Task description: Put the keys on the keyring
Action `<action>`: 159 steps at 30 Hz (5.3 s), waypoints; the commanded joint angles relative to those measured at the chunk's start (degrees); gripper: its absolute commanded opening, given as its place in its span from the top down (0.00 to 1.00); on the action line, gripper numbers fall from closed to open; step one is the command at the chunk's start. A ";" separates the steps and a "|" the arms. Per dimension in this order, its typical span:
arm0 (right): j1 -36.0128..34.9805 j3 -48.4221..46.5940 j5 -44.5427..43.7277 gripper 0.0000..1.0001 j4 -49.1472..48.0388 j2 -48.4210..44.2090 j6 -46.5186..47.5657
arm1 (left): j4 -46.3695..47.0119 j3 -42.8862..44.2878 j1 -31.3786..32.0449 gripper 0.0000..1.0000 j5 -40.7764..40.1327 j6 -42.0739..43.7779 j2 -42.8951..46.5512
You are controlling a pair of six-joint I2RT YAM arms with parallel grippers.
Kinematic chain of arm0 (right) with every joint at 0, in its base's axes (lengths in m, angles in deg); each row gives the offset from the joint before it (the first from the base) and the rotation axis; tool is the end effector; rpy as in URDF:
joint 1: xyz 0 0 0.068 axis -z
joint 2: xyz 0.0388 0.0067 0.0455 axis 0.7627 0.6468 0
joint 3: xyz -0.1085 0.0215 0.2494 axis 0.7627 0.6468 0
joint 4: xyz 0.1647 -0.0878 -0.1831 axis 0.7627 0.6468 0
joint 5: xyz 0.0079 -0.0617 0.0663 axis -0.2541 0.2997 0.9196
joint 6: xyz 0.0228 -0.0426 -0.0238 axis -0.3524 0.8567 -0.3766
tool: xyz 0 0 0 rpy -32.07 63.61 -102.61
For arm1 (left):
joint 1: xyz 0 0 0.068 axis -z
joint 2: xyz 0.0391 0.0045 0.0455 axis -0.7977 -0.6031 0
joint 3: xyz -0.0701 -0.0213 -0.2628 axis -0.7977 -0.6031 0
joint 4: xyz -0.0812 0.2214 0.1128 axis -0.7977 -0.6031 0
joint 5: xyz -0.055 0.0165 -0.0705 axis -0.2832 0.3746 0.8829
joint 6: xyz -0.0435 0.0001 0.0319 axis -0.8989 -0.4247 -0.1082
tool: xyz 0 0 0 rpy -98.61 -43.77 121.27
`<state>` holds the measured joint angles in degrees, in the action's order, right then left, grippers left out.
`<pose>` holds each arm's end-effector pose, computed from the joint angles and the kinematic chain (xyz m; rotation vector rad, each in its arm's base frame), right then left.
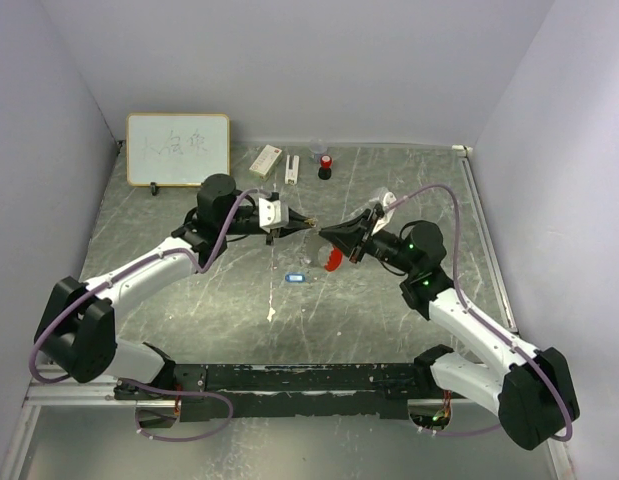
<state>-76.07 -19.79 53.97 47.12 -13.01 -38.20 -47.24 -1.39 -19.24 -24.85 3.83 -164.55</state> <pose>0.1925 0.1196 0.2928 -0.6871 1.3786 1.0622 0.2477 -0.1986 0.3102 1.3420 1.0500 -0.8932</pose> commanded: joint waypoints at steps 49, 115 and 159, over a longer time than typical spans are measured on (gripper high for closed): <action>-6.94 -14.16 -17.80 0.68 31.27 -2.07 13.99 | -12.01 10.07 5.91 0.93 -16.37 7.63 -3.89; -6.94 -10.09 -22.83 0.85 20.78 -1.42 9.63 | -10.12 12.79 11.83 0.93 -26.85 2.59 -5.20; -6.94 -6.35 -29.91 0.63 24.98 -8.69 13.45 | -11.57 15.68 12.27 0.93 -36.29 -3.97 -5.29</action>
<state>-82.89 -27.63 23.58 74.59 -22.06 -26.66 -60.99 11.96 -7.00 -60.17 3.26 -169.99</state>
